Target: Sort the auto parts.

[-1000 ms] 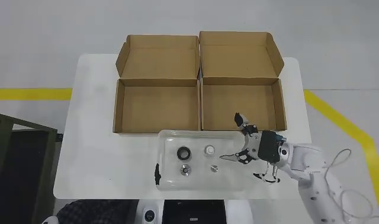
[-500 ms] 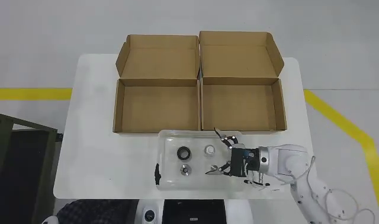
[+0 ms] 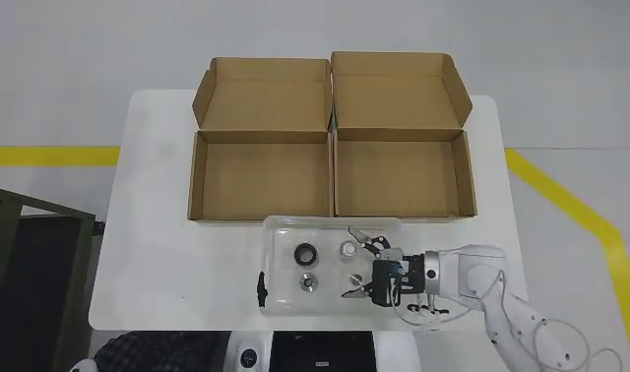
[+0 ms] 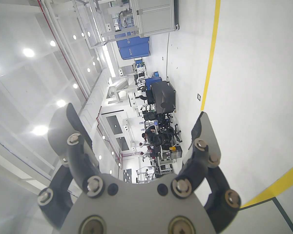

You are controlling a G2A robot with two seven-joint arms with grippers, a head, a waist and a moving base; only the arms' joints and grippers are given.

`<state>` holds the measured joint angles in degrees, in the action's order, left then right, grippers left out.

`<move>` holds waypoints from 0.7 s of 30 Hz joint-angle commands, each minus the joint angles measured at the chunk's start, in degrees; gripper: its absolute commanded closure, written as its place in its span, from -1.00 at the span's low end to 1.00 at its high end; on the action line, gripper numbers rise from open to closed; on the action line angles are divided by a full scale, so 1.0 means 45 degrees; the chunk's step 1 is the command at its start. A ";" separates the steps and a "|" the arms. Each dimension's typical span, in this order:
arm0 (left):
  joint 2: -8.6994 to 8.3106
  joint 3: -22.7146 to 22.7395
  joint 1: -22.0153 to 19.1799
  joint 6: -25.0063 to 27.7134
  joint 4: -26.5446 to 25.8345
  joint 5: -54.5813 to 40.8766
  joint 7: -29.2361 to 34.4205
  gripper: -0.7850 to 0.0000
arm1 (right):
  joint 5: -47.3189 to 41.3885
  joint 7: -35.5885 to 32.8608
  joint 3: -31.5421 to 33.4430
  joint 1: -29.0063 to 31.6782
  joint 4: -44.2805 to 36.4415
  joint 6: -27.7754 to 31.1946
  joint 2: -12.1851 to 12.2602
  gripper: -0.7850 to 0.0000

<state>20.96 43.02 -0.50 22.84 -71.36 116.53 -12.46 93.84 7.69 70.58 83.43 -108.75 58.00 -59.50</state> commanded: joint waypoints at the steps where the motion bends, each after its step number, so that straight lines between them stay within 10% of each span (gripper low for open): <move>1: 0.0000 0.0000 0.0000 0.0000 0.0000 0.0000 0.0000 -1.00 | 0.0055 -0.0064 -0.0083 -0.0057 0.0057 0.0000 0.0020 -0.64; 12: 0.0000 0.0000 0.0000 0.0000 0.0000 0.0000 0.0000 -1.00 | 0.0198 -0.0851 -0.0616 -0.0564 0.0538 -0.0224 0.0040 -0.64; 21: 0.0000 0.0000 0.0000 0.0000 0.0000 0.0000 0.0000 -1.00 | 0.0148 -0.1500 -0.1016 -0.1053 0.0944 -0.0511 0.0014 -0.10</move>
<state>20.96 43.02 -0.50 22.84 -71.36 116.53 -12.46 94.59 1.23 66.12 78.90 -104.61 55.78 -59.43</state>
